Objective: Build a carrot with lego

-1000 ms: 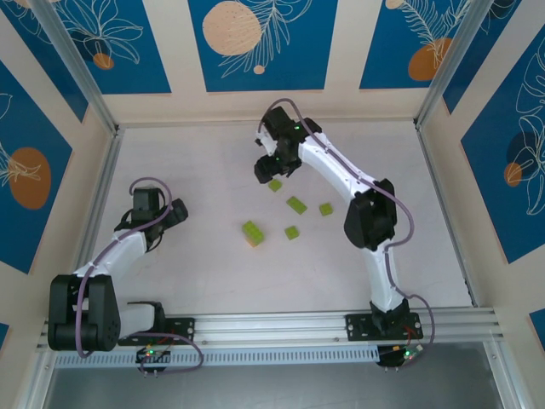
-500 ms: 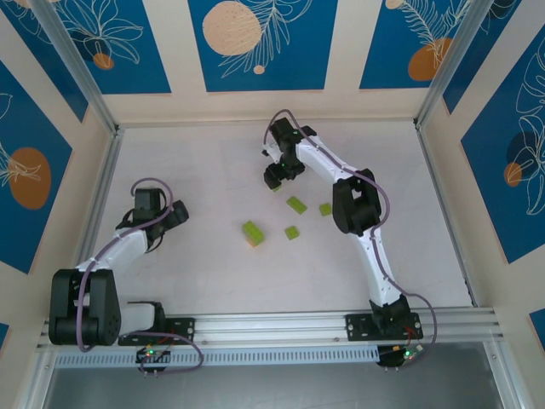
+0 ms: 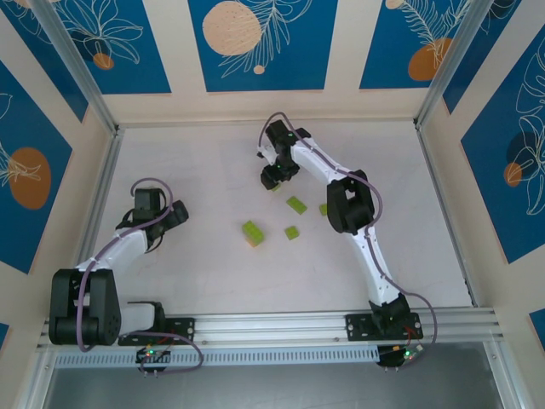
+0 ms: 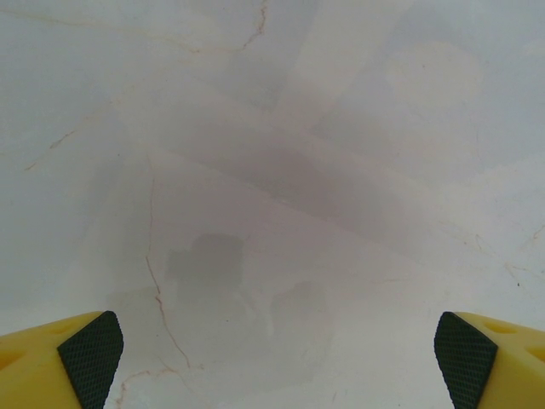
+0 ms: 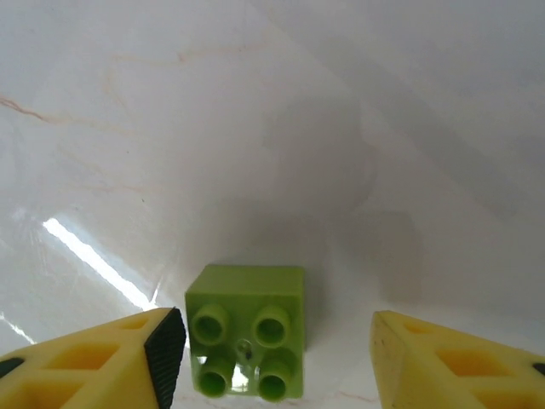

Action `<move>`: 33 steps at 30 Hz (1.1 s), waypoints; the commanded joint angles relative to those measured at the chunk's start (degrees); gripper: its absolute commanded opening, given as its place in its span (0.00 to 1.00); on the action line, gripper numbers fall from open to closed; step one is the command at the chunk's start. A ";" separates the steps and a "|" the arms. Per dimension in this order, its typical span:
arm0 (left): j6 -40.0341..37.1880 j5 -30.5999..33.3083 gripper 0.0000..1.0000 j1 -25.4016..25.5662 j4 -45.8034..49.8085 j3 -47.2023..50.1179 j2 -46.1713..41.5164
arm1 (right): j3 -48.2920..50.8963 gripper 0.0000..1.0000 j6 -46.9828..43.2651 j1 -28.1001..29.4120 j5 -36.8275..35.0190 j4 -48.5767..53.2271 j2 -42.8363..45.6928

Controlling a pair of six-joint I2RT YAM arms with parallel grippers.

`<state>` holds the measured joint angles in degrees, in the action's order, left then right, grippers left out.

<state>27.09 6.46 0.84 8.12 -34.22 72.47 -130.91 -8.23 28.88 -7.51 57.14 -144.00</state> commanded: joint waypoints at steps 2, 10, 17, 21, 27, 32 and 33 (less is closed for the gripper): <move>0.30 -0.22 0.97 -1.11 -0.47 -0.91 0.02 | -2.39 0.57 -1.04 0.78 0.54 2.56 -2.41; 0.32 -0.22 0.97 -1.14 -0.50 -0.81 0.04 | -1.28 0.47 -0.37 1.31 -0.21 2.76 -2.43; 0.34 -0.31 0.97 -1.19 -0.56 -0.79 0.02 | 0.15 0.40 1.81 1.51 -0.66 3.96 1.01; 0.39 -0.31 0.97 -1.20 -0.47 -0.73 -0.17 | 3.45 0.39 6.49 2.55 -1.34 7.44 7.63; 0.42 -0.31 0.97 -1.19 -0.61 -0.63 -0.22 | 17.33 0.39 14.53 6.81 3.33 7.52 22.45; 0.51 -0.57 0.97 -1.24 -0.83 -0.33 -0.46 | 22.54 0.39 18.37 12.29 3.69 8.34 28.58; 0.52 -0.57 0.97 -1.19 -0.83 -0.19 -0.56 | 23.03 0.39 19.08 13.42 4.21 8.25 29.39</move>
<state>27.11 6.46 0.69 8.10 -34.22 72.47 -110.21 6.59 40.01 -6.46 63.81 -115.87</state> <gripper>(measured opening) 0.967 0.388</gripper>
